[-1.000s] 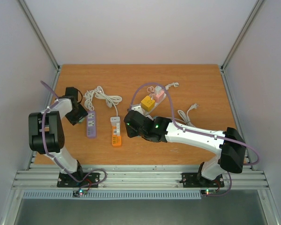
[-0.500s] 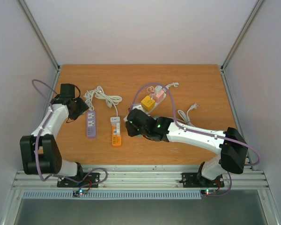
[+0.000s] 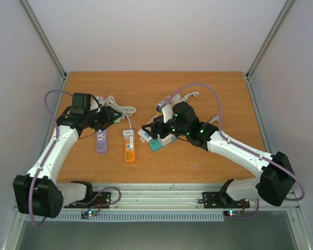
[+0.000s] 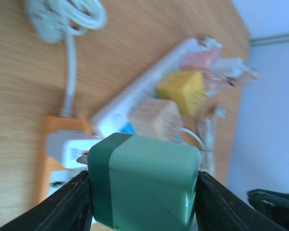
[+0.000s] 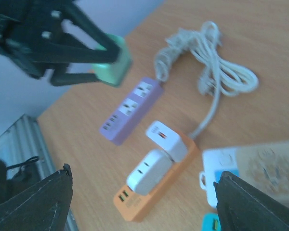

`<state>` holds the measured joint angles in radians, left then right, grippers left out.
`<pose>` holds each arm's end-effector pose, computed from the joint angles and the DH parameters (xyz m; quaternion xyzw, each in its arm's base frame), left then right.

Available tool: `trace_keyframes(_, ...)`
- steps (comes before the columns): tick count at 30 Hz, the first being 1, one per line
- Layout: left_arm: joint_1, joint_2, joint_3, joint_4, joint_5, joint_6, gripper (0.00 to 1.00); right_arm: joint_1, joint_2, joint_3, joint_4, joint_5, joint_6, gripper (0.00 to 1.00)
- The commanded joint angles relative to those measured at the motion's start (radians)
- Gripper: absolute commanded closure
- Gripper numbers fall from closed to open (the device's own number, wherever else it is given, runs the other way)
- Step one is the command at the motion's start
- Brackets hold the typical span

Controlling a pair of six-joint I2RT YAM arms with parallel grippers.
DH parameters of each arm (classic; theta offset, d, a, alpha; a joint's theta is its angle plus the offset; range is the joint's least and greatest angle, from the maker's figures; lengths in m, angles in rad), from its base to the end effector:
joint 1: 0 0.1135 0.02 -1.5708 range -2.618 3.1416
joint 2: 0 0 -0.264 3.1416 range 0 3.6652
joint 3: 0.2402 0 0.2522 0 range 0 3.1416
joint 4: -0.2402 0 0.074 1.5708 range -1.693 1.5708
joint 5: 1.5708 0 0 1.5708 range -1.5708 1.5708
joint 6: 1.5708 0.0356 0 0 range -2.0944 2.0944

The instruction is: Insert the plug

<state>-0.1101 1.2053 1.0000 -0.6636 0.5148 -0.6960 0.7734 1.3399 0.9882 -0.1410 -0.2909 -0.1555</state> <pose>0.2421 -0.0444 0.2887 -0.1784 0.8947 -0.3503 0.2121 0.2114 0.2207 0.2913 -0.4469 0.7259 0.2729 0.4460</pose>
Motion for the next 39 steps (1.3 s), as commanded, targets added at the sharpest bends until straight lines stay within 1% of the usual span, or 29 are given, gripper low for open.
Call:
trace_keyframes(1,-0.029,-0.034,-0.017,0.149,0.275,-0.037,0.44,-0.012,-0.047,-0.023,0.13,-0.192,-0.188,0.18)
trace_keyframes(3,-0.041,-0.036,-0.046,0.217,0.33,-0.047,0.45,-0.021,-0.034,-0.022,0.179,-0.272,-0.237,0.17)
trace_keyframes(7,-0.067,-0.044,-0.084,0.333,0.43,-0.083,0.46,-0.022,0.025,0.054,0.095,-0.301,-0.324,0.13)
trace_keyframes(8,-0.076,-0.048,-0.092,0.367,0.466,-0.099,0.46,-0.023,0.037,0.059,0.103,-0.308,-0.345,0.12)
trace_keyframes(9,-0.088,-0.051,-0.099,0.392,0.492,-0.109,0.46,-0.023,0.041,0.049,0.129,-0.333,-0.372,0.12)
trace_keyframes(11,-0.106,-0.056,-0.103,0.422,0.544,-0.122,0.47,-0.022,0.038,-0.012,0.265,-0.392,-0.435,0.11)
trace_keyframes(13,-0.108,-0.063,-0.101,0.413,0.591,-0.114,0.47,-0.022,0.032,-0.079,0.407,-0.412,-0.461,0.11)
trace_keyframes(14,-0.109,-0.069,-0.101,0.407,0.609,-0.102,0.47,-0.023,0.037,-0.079,0.432,-0.397,-0.464,0.11)
trace_keyframes(16,-0.109,-0.085,-0.101,0.384,0.632,-0.078,0.47,-0.022,0.053,-0.046,0.407,-0.363,-0.48,0.11)
trace_keyframes(23,-0.111,-0.152,-0.113,0.354,0.695,-0.033,0.47,-0.022,0.086,0.029,0.342,-0.364,-0.57,0.13)
trace_keyframes(28,-0.11,-0.174,-0.115,0.336,0.69,-0.014,0.47,-0.023,0.089,0.051,0.327,-0.384,-0.609,0.15)
trace_keyframes(32,-0.111,-0.163,-0.114,0.332,0.685,-0.01,0.46,-0.022,0.089,0.068,0.297,-0.439,-0.637,0.2)
trace_keyframes(36,-0.11,-0.149,-0.11,0.333,0.687,-0.008,0.47,-0.022,0.091,0.081,0.275,-0.496,-0.65,0.35)
trace_keyframes(39,-0.112,-0.147,-0.107,0.332,0.688,-0.01,0.47,-0.022,0.098,0.085,0.277,-0.496,-0.645,0.42)
